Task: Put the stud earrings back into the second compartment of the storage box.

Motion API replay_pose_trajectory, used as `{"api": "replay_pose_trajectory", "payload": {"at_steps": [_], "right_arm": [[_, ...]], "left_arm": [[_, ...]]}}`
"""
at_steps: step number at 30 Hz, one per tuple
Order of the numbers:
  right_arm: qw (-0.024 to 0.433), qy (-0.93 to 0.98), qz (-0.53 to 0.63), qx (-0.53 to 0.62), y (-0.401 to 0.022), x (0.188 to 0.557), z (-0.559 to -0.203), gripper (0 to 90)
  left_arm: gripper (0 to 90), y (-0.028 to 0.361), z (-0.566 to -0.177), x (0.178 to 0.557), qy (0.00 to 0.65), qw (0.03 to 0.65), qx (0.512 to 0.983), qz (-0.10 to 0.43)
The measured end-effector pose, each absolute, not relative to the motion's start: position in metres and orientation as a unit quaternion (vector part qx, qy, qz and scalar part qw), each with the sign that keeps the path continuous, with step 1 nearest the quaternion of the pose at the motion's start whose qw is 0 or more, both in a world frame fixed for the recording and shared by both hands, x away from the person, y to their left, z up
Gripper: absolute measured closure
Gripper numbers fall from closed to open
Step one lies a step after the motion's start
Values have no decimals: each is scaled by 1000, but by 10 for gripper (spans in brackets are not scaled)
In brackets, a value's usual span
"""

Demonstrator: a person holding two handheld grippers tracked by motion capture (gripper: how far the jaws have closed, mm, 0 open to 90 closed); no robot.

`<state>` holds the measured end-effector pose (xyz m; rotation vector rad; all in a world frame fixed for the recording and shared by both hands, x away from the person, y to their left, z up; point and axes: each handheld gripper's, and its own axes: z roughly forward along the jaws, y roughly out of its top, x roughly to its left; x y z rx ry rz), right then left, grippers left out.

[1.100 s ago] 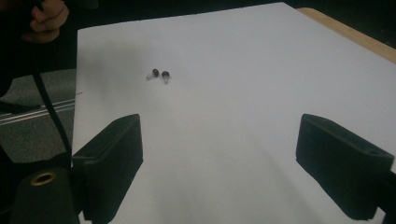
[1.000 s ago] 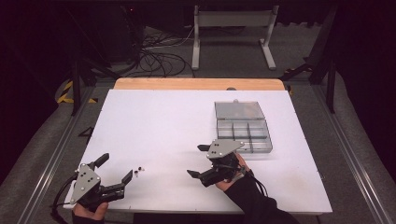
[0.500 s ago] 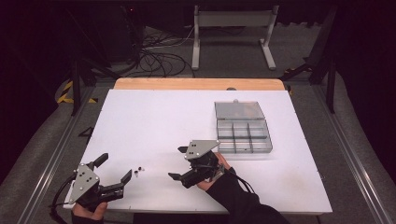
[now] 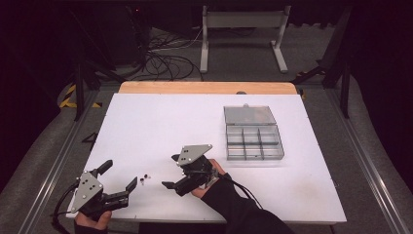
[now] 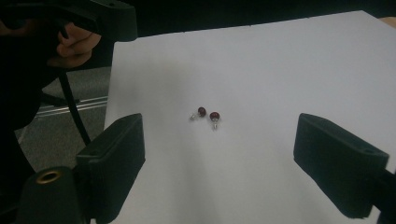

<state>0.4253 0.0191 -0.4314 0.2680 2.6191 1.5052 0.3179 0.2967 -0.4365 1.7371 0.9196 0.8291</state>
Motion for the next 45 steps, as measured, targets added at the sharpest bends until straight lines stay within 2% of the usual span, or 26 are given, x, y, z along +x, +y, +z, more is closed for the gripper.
{"api": "replay_pose_trajectory", "payload": {"at_steps": [3, 10, 15, 27, 37, 45], "right_arm": [[51, 862, 496, 88, 23, 426, -433, 195], [47, 866, 492, 80, 41, 430, -447, 338], [45, 868, 486, 87, 54, 434, -454, 403], [25, 870, 482, 104, 82, 445, -475, 487], [37, 883, 456, 107, 96, 450, -495, 544], [43, 896, 429, 104, 106, 452, -497, 624]], "left_arm": [[88, 297, -436, 318, 377, 483, 713, 341], [88, 297, -437, 318, 378, 484, 712, 339], [88, 297, -437, 318, 380, 485, 711, 338], [88, 298, -437, 319, 380, 486, 712, 335], [88, 299, -438, 320, 383, 486, 712, 333], [88, 300, -438, 320, 384, 486, 712, 331]]}}
